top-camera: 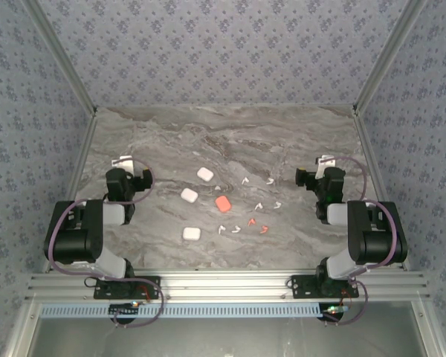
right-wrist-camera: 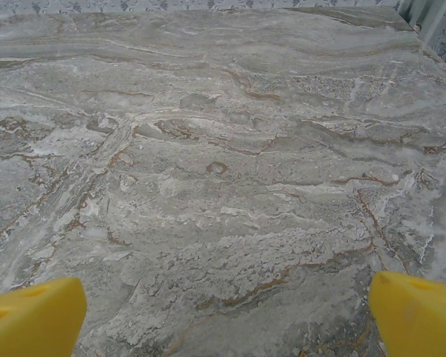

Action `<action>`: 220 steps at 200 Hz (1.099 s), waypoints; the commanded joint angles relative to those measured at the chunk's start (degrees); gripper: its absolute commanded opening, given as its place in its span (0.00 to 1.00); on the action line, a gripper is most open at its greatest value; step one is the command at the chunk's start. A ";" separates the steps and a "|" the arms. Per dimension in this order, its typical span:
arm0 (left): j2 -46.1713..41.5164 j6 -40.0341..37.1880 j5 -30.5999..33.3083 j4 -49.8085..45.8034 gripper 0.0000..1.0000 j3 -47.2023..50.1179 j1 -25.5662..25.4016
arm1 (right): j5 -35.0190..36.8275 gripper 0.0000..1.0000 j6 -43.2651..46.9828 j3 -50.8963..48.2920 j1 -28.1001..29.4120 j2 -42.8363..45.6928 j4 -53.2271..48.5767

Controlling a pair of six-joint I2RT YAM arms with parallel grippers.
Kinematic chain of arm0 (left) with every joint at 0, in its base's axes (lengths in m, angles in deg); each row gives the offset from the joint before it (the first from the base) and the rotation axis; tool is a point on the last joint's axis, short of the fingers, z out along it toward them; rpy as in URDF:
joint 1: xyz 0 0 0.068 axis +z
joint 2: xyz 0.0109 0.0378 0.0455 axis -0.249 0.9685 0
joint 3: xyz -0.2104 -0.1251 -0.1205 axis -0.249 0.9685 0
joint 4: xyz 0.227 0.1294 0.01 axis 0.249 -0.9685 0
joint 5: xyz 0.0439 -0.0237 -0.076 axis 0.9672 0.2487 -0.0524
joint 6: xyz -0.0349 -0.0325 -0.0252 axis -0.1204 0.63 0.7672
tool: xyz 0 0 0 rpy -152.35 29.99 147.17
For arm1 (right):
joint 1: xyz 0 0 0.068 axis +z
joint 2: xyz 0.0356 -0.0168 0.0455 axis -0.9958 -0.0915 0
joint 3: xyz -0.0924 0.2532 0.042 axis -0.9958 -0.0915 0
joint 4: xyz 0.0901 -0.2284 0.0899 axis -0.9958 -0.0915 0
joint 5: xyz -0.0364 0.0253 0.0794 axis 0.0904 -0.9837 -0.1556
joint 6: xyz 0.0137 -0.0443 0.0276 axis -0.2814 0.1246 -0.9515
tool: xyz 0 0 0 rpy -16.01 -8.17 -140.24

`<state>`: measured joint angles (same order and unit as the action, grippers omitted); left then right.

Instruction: Insert wireless bluetooth earbuds into charging case

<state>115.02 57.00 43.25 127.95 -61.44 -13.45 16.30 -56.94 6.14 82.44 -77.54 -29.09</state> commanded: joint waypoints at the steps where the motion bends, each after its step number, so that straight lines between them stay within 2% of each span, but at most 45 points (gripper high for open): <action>1: -0.86 0.40 -0.88 -0.07 0.99 -0.66 -0.13 | 1.75 1.00 -0.43 0.29 0.18 1.34 -0.57; 14: -4.23 0.26 -0.32 -2.95 0.99 -0.86 -0.40 | 3.63 1.00 -1.22 2.19 0.11 6.53 -8.31; 42: -16.56 2.92 0.53 -15.06 0.99 -1.60 -0.97 | 2.87 1.00 -4.25 5.57 0.28 17.51 -22.80; 79: -28.41 20.14 -3.28 -33.40 0.99 -5.15 -1.69 | 0.26 1.00 -10.42 12.33 4.42 24.21 -42.54; 105: -33.53 29.63 -6.00 -40.10 0.99 -5.18 -3.77 | -0.10 1.00 -12.80 17.30 12.51 25.61 -54.68; 120: -35.49 33.64 -6.48 -45.20 0.99 -5.76 -5.30 | -0.03 1.00 -14.07 20.23 18.45 24.81 -59.76; 133: -36.34 36.44 -9.46 -47.90 0.99 -5.97 -6.21 | 1.05 1.00 -15.59 22.63 24.32 23.05 -63.90; 152: -37.18 40.70 -13.07 -47.77 0.99 -4.78 -7.93 | 3.64 1.00 -17.83 25.61 33.38 18.99 -68.08; 172: -37.26 43.08 -13.50 -46.41 0.99 -3.88 -10.03 | 5.35 1.00 -19.94 28.42 41.33 13.26 -69.76; 199: -35.99 42.75 -12.95 -45.27 0.99 -4.55 -11.74 | 5.57 1.00 -19.84 33.35 47.82 3.63 -70.66; 220: -34.64 42.78 -13.02 -45.67 0.99 -5.42 -12.50 | 6.04 1.00 -19.15 37.30 50.18 -2.87 -70.99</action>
<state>79.33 98.25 31.38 82.73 -65.68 -25.12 20.15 -75.06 38.64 130.57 -74.87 -96.28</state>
